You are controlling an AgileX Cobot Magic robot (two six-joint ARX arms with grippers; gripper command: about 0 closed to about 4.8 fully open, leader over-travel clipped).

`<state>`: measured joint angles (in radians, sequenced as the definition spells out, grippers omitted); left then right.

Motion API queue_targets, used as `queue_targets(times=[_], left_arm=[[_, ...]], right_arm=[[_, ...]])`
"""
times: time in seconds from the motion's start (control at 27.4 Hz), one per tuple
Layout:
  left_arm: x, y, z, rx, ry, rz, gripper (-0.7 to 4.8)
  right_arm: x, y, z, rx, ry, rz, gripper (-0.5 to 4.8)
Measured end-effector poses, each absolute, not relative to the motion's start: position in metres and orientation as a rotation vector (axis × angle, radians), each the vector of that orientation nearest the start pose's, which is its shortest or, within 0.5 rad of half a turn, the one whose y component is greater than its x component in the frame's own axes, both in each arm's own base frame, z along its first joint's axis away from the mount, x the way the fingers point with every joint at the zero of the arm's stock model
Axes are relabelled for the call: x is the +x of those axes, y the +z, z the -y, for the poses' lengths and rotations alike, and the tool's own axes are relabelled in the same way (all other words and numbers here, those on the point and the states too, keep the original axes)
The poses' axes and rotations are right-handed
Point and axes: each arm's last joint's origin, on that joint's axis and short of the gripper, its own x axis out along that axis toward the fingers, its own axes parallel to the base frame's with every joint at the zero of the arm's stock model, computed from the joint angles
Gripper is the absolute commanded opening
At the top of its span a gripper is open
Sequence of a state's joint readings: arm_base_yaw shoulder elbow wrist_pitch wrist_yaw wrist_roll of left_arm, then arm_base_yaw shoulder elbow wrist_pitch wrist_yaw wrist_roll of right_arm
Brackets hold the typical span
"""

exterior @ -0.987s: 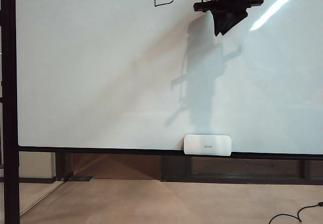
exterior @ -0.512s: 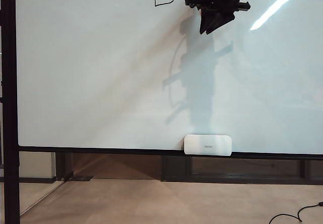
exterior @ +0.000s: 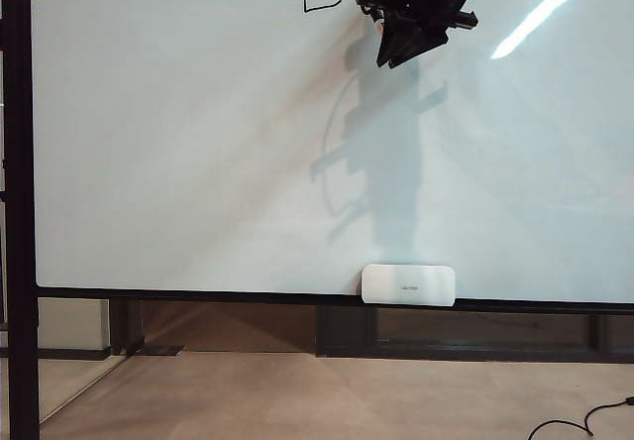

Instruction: Reach to the right to find the marker pen, pick it up, and write the number 20 on the whiteboard.

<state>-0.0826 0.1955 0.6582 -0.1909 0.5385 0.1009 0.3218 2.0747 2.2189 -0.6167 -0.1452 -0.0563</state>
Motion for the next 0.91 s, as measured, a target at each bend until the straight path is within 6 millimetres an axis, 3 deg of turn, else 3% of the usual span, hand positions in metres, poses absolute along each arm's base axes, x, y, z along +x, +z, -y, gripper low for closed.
queue_targets(times=[0.37,0.51,0.73,0.91], left_arm=[[0.041,0.342,0.018,0.158,-0.604,0.293,-0.05],[0.035,0.348,0.017,0.15,-0.58,0.267,-0.05],[0.015,0.365,0.012,0.199,-0.45,0.239,-0.05],[-0.013,0.386,0.007,0.275,-0.348,0.239,-0.05]], right_arm=[[0.439,0.386,-0.158,-0.096,0.496,-0.459,-0.02],[0.424,0.398,-0.156,-0.101,0.499,-0.488,-0.02],[0.375,0.459,-0.137,-0.097,0.451,-0.367,-0.02],[0.316,0.509,-0.114,-0.087,0.391,-0.271,-0.02]])
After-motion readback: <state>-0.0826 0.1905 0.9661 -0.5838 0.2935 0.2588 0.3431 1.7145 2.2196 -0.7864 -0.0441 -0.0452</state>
